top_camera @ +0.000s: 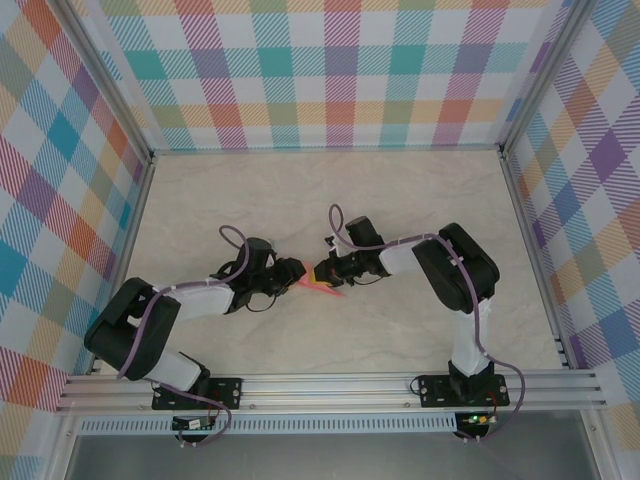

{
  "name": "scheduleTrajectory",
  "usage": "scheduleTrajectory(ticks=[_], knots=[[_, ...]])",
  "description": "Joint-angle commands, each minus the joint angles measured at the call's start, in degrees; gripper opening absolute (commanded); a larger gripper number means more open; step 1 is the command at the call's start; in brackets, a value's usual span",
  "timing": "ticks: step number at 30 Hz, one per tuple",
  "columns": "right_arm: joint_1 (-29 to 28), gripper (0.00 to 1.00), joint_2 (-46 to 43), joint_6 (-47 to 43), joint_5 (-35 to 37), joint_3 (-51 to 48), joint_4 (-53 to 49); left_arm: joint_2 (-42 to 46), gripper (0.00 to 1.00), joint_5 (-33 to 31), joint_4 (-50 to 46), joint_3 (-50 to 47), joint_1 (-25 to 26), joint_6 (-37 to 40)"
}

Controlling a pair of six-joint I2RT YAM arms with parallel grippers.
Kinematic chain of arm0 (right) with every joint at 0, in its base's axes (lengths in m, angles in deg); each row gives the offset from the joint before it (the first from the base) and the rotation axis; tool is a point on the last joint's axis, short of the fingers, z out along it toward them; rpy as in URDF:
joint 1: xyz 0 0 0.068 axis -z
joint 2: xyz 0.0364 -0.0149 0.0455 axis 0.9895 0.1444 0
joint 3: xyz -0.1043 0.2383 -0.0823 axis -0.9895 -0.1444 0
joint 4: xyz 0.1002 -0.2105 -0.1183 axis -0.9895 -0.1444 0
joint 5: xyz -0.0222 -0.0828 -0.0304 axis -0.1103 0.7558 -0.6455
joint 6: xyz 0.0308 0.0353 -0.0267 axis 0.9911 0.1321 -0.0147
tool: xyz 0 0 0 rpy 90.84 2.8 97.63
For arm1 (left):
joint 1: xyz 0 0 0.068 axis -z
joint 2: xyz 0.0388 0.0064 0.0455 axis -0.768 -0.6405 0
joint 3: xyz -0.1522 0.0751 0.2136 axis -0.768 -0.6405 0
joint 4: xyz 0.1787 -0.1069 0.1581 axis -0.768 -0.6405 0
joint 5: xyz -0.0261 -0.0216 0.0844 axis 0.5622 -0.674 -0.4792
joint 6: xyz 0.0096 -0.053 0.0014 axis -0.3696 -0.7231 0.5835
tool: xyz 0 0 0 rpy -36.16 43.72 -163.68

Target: Fold a paper plane with a square sheet of paper (pick it up from the middle)

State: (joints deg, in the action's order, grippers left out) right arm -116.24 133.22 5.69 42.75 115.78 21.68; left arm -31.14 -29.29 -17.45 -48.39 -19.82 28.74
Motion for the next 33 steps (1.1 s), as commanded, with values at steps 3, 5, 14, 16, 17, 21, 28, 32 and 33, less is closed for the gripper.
scheduleTrajectory(ticks=[3,5,14,16,17,21,28,32,33], knots=[[0.4,0.00,0.9,-2.4,-1.7,1.9,-2.9,-1.6,0.31,0.1,1.9,1.6,1.1,1.5],[0.4,0.00,1.0,-3.1,-1.7,2.2,-3.6,-1.8,0.30,-0.3,2.0,1.9,1.1,1.7],[0.5,0.04,1.1,-5.4,-1.7,3.0,-5.7,-3.1,0.27,-1.9,2.7,1.6,1.1,2.2],[0.5,0.05,1.0,-5.9,-1.5,3.2,-6.4,-3.3,0.27,-2.2,2.5,1.6,1.1,2.3],[0.5,0.06,1.0,-6.2,-1.5,3.3,-6.7,-3.4,0.27,-2.4,2.3,1.6,1.1,2.3],[0.5,0.09,0.9,-7.7,-1.2,3.9,-8.3,-4.0,0.27,-2.8,2.3,1.6,1.1,2.2],[0.5,0.14,0.5,-9.9,-0.8,4.6,-11.0,-4.7,0.26,-3.3,1.5,2.0,1.1,2.2],[0.5,0.18,0.1,-11.1,-1.0,5.4,-12.5,-5.6,0.23,-3.2,0.8,2.5,1.1,2.3],[0.5,0.20,0.1,-11.4,-1.2,5.5,-12.8,-5.8,0.23,-3.1,0.5,2.7,1.1,2.3]])
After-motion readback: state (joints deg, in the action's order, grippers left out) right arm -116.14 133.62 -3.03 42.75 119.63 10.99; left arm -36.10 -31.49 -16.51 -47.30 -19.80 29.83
